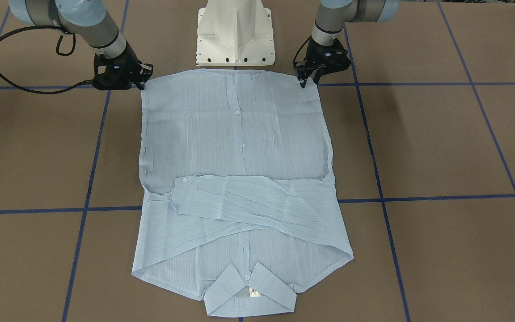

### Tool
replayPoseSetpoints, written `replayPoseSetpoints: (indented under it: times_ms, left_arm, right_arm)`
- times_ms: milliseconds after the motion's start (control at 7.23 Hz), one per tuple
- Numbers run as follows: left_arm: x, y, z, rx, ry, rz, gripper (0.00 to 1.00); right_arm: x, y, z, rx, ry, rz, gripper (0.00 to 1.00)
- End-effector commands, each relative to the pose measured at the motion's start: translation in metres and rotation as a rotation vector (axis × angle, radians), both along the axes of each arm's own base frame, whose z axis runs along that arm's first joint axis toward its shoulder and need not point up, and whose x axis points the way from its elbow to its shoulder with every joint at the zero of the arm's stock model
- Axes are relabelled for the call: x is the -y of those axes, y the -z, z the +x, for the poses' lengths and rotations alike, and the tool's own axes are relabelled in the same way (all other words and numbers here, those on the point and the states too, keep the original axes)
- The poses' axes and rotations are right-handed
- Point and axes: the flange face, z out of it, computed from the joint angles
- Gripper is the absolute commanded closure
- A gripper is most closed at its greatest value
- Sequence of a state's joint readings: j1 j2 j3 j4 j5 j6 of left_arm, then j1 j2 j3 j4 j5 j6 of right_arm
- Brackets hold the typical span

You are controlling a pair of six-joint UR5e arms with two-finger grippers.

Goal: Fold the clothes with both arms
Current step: 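Grasp the hem corners with both grippers and lift them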

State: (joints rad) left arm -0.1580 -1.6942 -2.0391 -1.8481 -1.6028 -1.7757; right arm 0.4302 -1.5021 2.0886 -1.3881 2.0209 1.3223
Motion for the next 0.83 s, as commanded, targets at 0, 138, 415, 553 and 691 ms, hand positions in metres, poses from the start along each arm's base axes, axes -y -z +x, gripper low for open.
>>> replayPoseSetpoints:
  times_ms: [0, 138, 415, 553, 691]
  left_arm:
    - [0.000, 0.000, -0.001, -0.001, -0.002, 0.002, 0.64]
    - [0.000, 0.002, -0.002, -0.004, -0.003, 0.001, 0.75]
    - [0.001, 0.003, -0.004, -0.007, 0.000, 0.002, 0.88]
    - [0.001, 0.008, -0.006, -0.016, 0.000, 0.003, 1.00]
    - [0.001, 0.014, -0.014, -0.028, -0.002, 0.004, 1.00]
  right_arm:
    - [0.002, -0.001, 0.002, -0.002, -0.005, -0.001, 1.00]
    - [0.002, -0.002, 0.002, -0.003, -0.005, -0.002, 1.00]
    - [0.002, -0.002, 0.002, -0.003, -0.005, -0.002, 1.00]
    - [0.002, -0.003, 0.002, -0.006, -0.005, -0.003, 1.00]
    - [0.003, 0.000, 0.003, 0.000, -0.007, -0.002, 1.00]
